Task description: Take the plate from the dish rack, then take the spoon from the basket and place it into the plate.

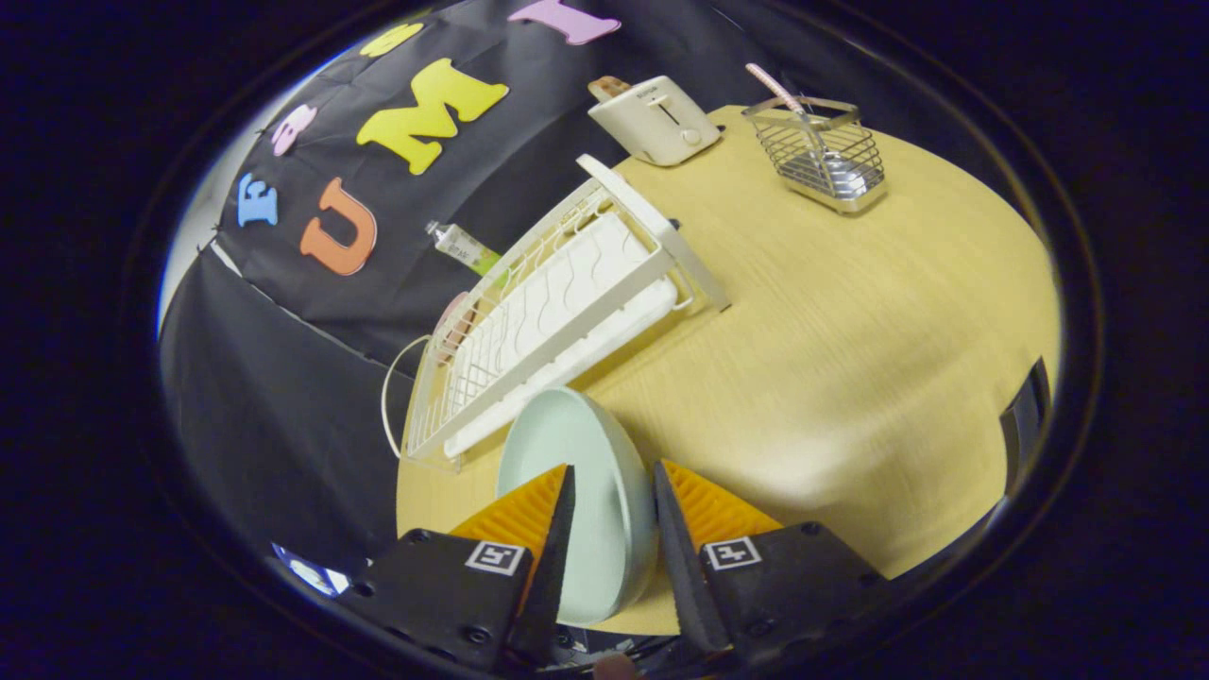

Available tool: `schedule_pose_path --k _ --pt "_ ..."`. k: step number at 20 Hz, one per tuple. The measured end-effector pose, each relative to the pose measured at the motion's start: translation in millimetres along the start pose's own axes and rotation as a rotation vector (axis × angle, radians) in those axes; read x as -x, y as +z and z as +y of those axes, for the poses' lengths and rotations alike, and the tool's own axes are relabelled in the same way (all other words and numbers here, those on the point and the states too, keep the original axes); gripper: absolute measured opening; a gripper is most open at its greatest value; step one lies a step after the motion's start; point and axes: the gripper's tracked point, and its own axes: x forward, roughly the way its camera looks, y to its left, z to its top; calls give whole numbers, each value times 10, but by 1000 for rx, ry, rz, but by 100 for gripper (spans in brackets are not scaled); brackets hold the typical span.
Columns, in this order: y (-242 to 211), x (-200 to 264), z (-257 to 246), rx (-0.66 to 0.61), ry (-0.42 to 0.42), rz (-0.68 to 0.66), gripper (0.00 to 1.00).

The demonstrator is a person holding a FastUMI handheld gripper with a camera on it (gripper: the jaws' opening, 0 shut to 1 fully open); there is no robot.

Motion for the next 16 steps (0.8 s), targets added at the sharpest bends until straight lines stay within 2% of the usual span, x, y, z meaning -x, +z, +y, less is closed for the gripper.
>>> schedule_pose_path --k 4,6,10,13,16 --pt "107 125 34 43 23 -50 63" --pt "230 251 55 123 15 -123 66" --pt "502 639 55 318 -56 -293 77" --pt "713 924 11 435 -95 -408 78" --pt "1000 1224 -234 505 -187 -515 79"
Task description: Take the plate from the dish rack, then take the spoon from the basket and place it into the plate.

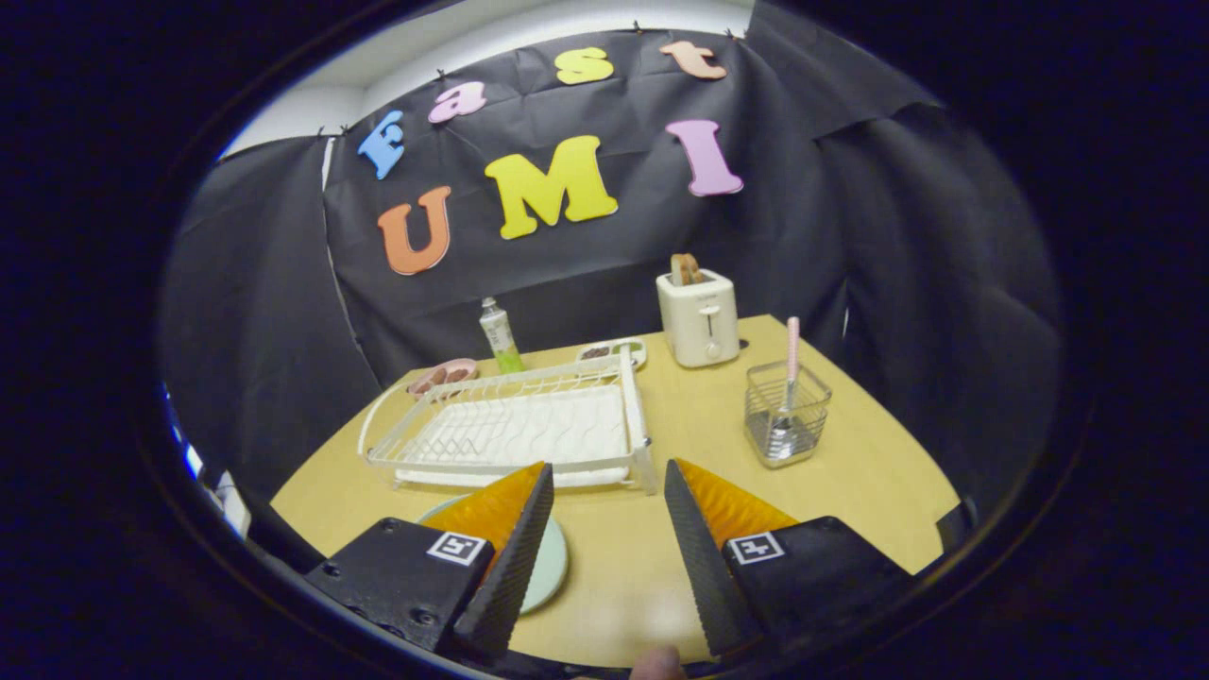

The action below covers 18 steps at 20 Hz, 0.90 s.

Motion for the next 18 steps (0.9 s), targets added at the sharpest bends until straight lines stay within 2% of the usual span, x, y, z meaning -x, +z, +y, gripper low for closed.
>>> schedule_pose_path --k 2,5,7,11,18 --pt "114 75 -231 6 -28 -40 79" --pt "266 85 -712 39 -110 -71 100" --pt "375 61 -920 54 -132 -78 100" --pt "616 -294 -1280 81 -148 -79 100" --pt "754 -1494 -1645 52 -89 -8 100"
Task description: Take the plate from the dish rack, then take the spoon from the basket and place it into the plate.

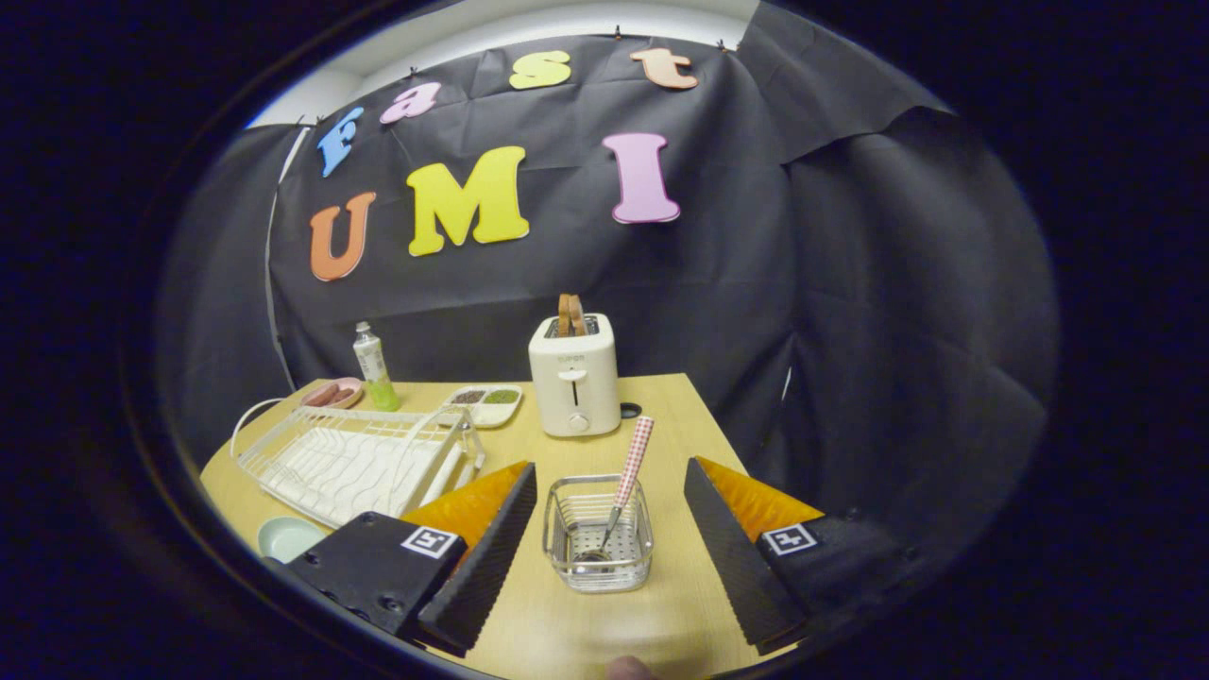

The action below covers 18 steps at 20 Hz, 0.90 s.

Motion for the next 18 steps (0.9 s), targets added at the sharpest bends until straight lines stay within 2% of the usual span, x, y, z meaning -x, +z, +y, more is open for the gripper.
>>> schedule_pose_path --k 2,7,10,11,16,18 --pt "17 -237 -27 -4 17 33 95" --pt "19 -617 -102 -3 10 96 76" --pt "-69 -801 -103 -42 15 129 72" --pt "-97 -822 -93 -54 25 143 67" --pt "-1 -691 -111 -88 39 105 25" --pt "73 -560 -81 -98 47 83 18"
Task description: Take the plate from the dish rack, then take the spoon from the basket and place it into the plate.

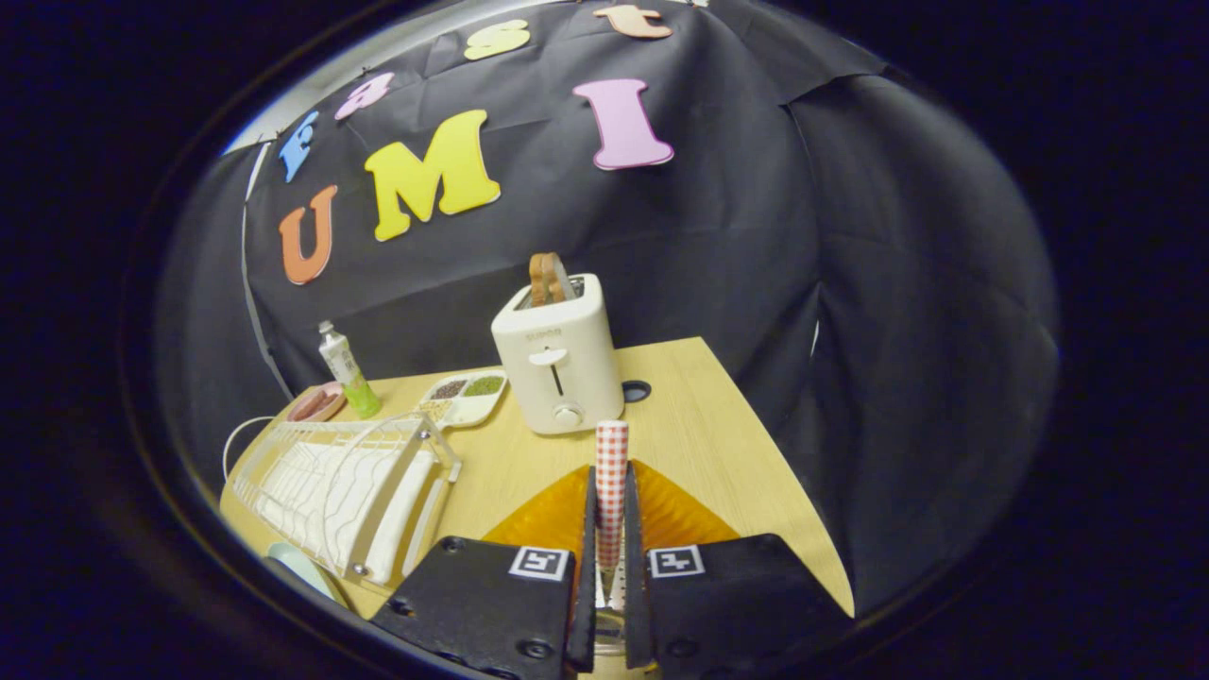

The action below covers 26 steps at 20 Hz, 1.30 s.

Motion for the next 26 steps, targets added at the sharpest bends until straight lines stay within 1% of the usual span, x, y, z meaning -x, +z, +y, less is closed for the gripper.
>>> schedule_pose_path --k 2,4,8,11,14,18,23,26 --pt "63 127 42 -18 12 -28 13" --pt "180 269 42 -28 5 -79 9" --pt "611 590 61 -16 -51 -257 8" --pt "886 1005 203 -15 -50 -375 8" --pt "960 1418 512 35 -27 -440 8" --pt "780 1787 1075 48 41 -443 8" --pt "325 2067 1758 -7 122 -433 8" --pt "29 2169 2111 -10 137 -434 8"
